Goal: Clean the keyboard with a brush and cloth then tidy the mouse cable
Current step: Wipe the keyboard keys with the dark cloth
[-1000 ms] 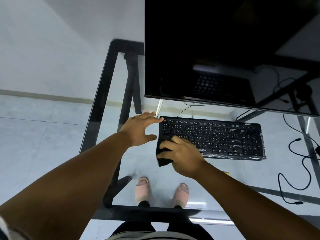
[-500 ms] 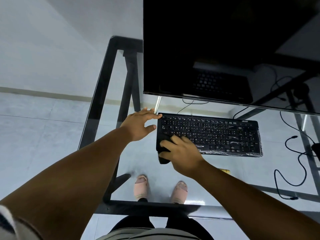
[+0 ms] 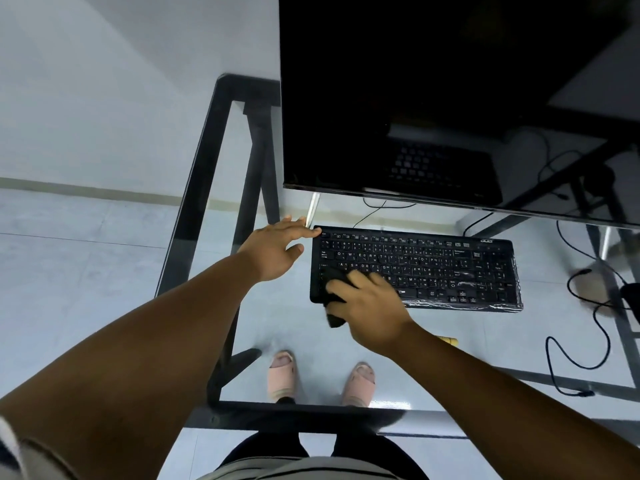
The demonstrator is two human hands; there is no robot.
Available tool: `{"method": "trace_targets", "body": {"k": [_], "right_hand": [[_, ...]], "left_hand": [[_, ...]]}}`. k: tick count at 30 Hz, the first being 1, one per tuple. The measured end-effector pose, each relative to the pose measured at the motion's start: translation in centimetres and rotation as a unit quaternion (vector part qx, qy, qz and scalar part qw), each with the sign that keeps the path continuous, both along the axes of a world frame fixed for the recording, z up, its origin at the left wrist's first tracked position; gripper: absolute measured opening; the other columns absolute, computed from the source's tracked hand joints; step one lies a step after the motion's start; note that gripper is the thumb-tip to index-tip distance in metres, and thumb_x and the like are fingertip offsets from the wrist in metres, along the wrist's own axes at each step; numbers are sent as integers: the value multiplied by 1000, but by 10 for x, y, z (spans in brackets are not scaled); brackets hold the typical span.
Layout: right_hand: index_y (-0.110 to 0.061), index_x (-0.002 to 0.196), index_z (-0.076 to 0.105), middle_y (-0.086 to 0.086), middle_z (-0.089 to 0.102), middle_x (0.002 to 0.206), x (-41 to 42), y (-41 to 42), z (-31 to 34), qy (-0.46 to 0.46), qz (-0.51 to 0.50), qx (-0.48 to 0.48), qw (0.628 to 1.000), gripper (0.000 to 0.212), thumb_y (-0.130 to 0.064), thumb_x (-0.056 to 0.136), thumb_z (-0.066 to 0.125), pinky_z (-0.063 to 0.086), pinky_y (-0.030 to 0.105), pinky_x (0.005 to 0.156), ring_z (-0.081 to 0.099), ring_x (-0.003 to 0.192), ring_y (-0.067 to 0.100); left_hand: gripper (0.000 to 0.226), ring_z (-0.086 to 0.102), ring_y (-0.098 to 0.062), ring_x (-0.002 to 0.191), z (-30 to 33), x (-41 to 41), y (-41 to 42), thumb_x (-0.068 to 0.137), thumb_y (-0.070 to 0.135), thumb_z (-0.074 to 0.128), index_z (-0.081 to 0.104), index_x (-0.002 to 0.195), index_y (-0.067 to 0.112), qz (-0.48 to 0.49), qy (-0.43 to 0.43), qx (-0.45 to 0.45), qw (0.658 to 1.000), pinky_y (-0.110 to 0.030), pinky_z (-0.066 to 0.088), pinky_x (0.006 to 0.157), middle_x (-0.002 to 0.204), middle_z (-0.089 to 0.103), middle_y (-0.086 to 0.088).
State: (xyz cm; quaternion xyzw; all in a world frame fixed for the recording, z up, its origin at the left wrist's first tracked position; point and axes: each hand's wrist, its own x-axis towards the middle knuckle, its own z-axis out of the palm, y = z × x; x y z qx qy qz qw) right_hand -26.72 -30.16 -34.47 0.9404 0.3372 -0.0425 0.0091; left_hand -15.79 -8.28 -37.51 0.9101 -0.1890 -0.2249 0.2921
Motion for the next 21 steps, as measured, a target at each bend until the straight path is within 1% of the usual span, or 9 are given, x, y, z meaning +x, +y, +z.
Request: {"method": "trace_targets", "body": {"k": [2, 4, 6, 8, 9, 11, 14, 17, 21], "right_hand": [[-32, 83, 71, -11, 58, 108, -3, -19, 3, 11, -33, 17, 999, 25, -14, 67, 64, 43, 32, 68, 47, 90, 20], [-34, 80, 72, -11, 59, 103, -4, -34, 5, 32, -74, 59, 995, 31, -10, 60, 70, 46, 30, 65, 48, 87, 19], [-34, 88, 73, -11, 60, 104, -3, -43, 9, 50, -122, 111, 985, 39, -9, 61, 62, 50, 29, 61, 49, 88, 19], [-32, 101, 72, -11, 61, 105, -5, -41, 10, 51, -157, 155, 974, 43, -16, 69, 49, 50, 28, 62, 52, 88, 20], [-31, 105, 71, -11, 61, 106, -6, -37, 9, 50, -161, 167, 971, 43, -19, 71, 47, 50, 27, 63, 53, 88, 20], [-33, 108, 70, -12, 60, 107, -10, -28, 7, 61, -147, 159, 974, 39, -21, 74, 55, 49, 27, 60, 53, 89, 19], [-34, 95, 74, -13, 60, 103, -17, -36, 1, 68, -146, 140, 977, 33, -16, 67, 69, 50, 28, 52, 53, 88, 17], [-31, 84, 76, -11, 62, 95, -26, -69, -1, 48, -203, 160, 965, 28, -12, 63, 70, 52, 29, 52, 55, 82, 18], [-28, 87, 78, -9, 64, 93, -29, -78, 0, 42, -219, 180, 958, 28, -12, 66, 70, 53, 31, 56, 57, 80, 20]], "left_hand": [[47, 8, -5, 148, 2, -4, -3, 100, 34, 47, 35, 143, 49, -2, -15, 18, 1000, -40, 18, 120, 159, 24, 13], [52, 8, -9, 149, 4, -13, -7, 97, 45, 49, 31, 146, 47, 3, -37, 41, 998, -43, 16, 118, 160, 18, 12], [63, 8, -11, 149, 2, -24, -10, 92, 54, 52, 26, 149, 43, 14, -62, 45, 997, -44, 18, 116, 162, 12, 12], [76, 7, -11, 150, -3, -36, -13, 88, 58, 55, 21, 152, 35, 16, -75, 23, 997, -46, 22, 118, 162, 8, 13], [80, 9, -11, 149, -6, -42, -14, 87, 58, 56, 20, 153, 31, 13, -76, 15, 997, -47, 24, 118, 162, 8, 12], [84, 13, -11, 149, -10, -51, -18, 86, 59, 54, 18, 155, 27, 7, -78, 6, 997, -47, 28, 116, 162, 8, 12], [94, 11, -8, 148, -7, -55, -17, 82, 62, 59, 12, 155, 26, -9, -70, 21, 997, -42, 24, 118, 162, 1, 15], [111, 13, -7, 148, -2, -55, -15, 74, 64, 68, 3, 156, 27, -41, -71, 65, 995, -35, 18, 117, 160, -10, 16], [114, 13, -8, 148, -3, -56, -19, 72, 66, 69, 2, 155, 28, -30, -67, 71, 995, -37, 19, 116, 160, -11, 18]]}}
